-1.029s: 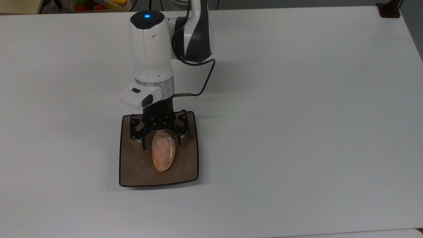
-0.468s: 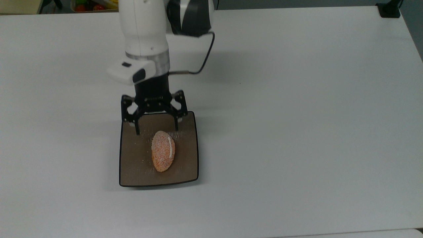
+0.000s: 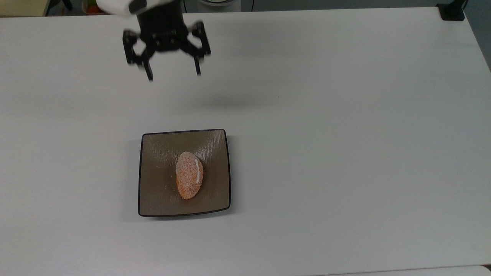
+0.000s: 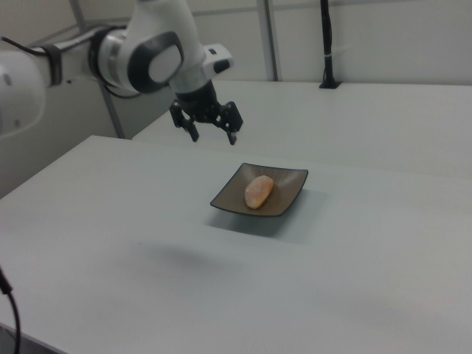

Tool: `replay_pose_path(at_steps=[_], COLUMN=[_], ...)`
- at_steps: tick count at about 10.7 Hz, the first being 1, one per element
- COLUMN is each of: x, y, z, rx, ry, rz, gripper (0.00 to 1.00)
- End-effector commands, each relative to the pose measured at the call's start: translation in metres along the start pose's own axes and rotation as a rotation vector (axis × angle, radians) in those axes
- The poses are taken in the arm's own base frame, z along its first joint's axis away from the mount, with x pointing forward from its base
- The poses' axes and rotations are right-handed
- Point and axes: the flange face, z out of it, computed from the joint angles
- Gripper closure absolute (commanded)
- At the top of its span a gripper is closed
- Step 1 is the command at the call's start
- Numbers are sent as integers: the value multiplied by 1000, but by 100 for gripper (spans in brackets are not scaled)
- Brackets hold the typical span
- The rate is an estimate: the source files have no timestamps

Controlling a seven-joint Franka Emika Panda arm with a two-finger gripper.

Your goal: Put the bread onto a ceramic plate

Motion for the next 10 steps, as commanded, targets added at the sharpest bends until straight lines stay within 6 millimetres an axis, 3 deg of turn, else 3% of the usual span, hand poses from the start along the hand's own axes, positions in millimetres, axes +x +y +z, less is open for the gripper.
replay_pose_path(at_steps=[1,6,10], x=[-44,-74,-68], y=[-5,-28,-58], z=[-58,-83,-79], rx=[22,-26,-31], ry=[-103,-251,-256], rz=[120,382,354], gripper=[0,0,0])
